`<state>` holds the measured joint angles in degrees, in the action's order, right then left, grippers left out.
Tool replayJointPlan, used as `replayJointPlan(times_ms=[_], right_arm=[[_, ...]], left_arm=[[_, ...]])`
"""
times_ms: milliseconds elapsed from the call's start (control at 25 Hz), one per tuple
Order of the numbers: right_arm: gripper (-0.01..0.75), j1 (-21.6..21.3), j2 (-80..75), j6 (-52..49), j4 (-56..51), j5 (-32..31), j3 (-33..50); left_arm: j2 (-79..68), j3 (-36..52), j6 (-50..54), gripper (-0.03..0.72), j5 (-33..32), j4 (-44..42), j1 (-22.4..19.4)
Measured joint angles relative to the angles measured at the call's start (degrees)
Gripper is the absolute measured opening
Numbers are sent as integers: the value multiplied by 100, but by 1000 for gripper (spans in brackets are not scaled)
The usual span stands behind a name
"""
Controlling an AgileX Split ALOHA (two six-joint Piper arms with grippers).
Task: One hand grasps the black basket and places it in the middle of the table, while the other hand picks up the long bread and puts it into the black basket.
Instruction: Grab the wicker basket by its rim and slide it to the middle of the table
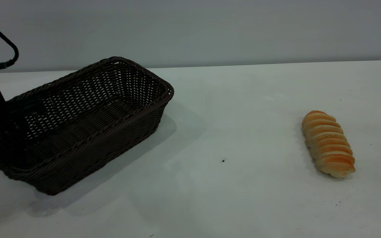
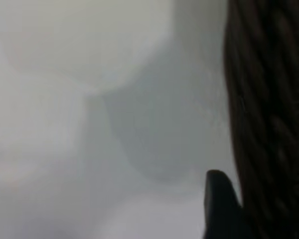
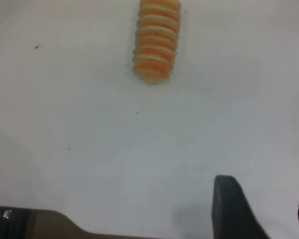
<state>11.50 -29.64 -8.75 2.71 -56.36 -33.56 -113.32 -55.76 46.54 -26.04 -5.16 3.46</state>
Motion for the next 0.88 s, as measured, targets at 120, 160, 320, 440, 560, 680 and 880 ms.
replayJointPlan(times_ms=[120,160,320,440,560,680,880], right_arm=[[315,0,0,0,0,0,0],[315,0,0,0,0,0,0],[315,0,0,0,-6,0,0],[315,0,0,0,-6,0,0],[315,0,0,0,-13,0,0],[315,0,0,0,-60,0,0],[315,0,0,0,-85,0,0]], left_arm=[[-13,0,233,252,87,-12,0],[-13,-7,314,200,140,-12,-10],[-13,-25,360,163,315,-191,-29],[-13,-36,252,163,348,-241,-29],[5,-139,-411,165,209,57,-2],[5,-268,-1706,165,9,902,46],[5,-465,-4229,151,-431,2601,72]])
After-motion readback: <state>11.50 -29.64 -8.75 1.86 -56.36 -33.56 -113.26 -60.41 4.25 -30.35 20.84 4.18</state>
